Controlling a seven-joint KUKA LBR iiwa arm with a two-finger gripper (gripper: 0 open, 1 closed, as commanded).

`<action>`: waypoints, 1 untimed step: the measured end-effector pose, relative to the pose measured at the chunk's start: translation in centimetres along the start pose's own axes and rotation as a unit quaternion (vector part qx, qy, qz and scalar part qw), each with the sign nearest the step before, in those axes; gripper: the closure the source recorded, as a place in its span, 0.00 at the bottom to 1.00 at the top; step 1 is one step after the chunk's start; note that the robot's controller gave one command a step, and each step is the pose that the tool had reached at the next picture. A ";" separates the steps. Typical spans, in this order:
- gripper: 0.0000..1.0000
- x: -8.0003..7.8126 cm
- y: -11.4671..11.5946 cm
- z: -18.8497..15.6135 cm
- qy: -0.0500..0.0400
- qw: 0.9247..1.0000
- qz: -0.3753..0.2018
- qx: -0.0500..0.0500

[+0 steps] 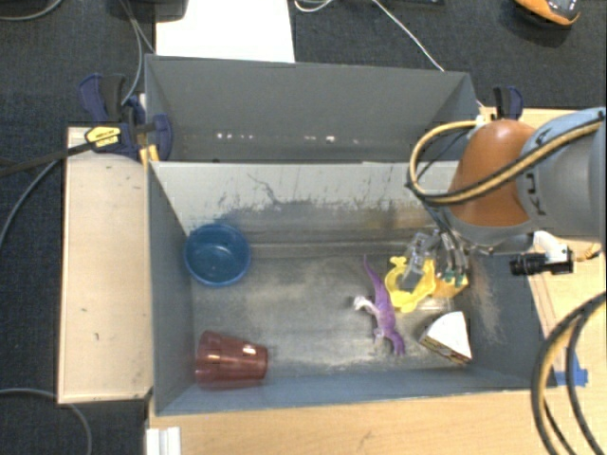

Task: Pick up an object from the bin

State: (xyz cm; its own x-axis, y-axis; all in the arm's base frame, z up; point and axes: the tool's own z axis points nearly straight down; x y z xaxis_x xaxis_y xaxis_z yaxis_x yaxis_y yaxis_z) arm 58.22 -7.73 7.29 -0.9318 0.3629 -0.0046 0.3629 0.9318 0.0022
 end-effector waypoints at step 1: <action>1.00 0.2 0.0 -2.2 0.004 1.000 0.000 0.001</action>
Offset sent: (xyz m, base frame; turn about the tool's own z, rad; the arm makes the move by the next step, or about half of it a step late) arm -0.0002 0.0000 0.0298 0.0000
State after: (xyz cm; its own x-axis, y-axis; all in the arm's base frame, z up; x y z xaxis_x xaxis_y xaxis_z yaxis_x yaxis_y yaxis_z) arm 58.01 -7.68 9.47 -0.9318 0.3631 0.0032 0.3631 0.9318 0.0012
